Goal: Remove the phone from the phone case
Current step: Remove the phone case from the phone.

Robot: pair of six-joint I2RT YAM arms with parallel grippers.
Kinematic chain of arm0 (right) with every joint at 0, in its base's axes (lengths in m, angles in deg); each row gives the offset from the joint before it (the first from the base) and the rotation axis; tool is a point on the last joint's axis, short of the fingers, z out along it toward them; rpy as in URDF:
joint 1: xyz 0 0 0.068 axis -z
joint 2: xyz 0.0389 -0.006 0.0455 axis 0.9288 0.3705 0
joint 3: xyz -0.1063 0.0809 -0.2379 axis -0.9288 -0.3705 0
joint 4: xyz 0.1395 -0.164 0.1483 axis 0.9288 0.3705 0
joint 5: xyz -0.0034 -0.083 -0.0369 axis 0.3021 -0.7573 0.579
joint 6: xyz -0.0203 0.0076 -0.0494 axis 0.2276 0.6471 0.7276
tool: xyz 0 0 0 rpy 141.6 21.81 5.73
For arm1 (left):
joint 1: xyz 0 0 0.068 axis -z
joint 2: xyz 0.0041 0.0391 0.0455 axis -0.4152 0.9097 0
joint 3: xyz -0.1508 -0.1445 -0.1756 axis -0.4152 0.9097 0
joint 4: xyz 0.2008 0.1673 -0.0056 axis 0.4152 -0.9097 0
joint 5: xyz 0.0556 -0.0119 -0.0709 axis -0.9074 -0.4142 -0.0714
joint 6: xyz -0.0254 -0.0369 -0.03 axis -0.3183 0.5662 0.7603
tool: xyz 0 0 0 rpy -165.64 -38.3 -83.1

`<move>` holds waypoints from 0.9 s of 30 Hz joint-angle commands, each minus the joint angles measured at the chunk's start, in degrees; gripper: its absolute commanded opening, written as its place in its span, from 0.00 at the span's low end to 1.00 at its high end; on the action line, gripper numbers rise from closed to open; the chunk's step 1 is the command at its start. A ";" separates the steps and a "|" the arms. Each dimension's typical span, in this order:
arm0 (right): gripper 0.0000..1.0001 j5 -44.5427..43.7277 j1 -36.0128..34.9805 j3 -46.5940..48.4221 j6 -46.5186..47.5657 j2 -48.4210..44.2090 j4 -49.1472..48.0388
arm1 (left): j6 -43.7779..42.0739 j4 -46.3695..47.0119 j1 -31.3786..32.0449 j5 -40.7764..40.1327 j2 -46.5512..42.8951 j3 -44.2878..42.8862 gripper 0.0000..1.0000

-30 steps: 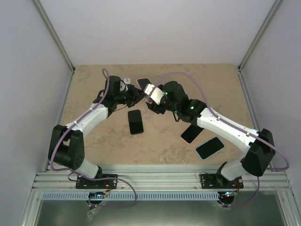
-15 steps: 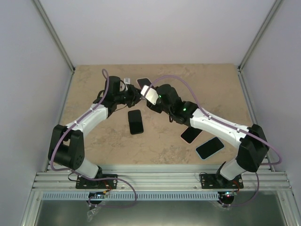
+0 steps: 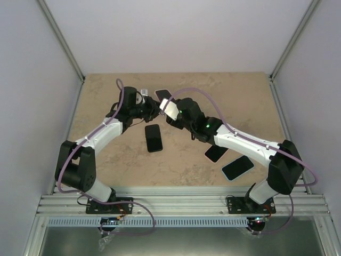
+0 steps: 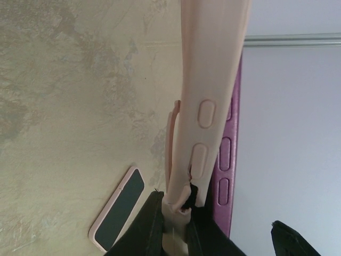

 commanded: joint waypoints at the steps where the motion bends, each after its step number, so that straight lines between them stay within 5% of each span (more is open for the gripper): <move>1: 0.59 -3.10 0.09 -1.45 0.51 1.04 -0.80 | 1.02 4.50 -0.31 1.92 -0.86 -0.52 0.00; 9: 0.39 -9.58 0.09 -3.32 4.19 1.39 -7.26 | 2.54 6.60 -0.31 3.10 -1.41 0.66 0.00; 23: 0.38 -18.66 -1.23 -10.40 14.66 1.83 -22.37 | 4.18 8.98 -0.31 4.61 -1.03 2.17 0.00; 27: 0.28 -19.32 -1.23 -10.44 16.49 1.89 -23.38 | 4.38 9.56 -0.31 4.92 -0.89 2.49 0.00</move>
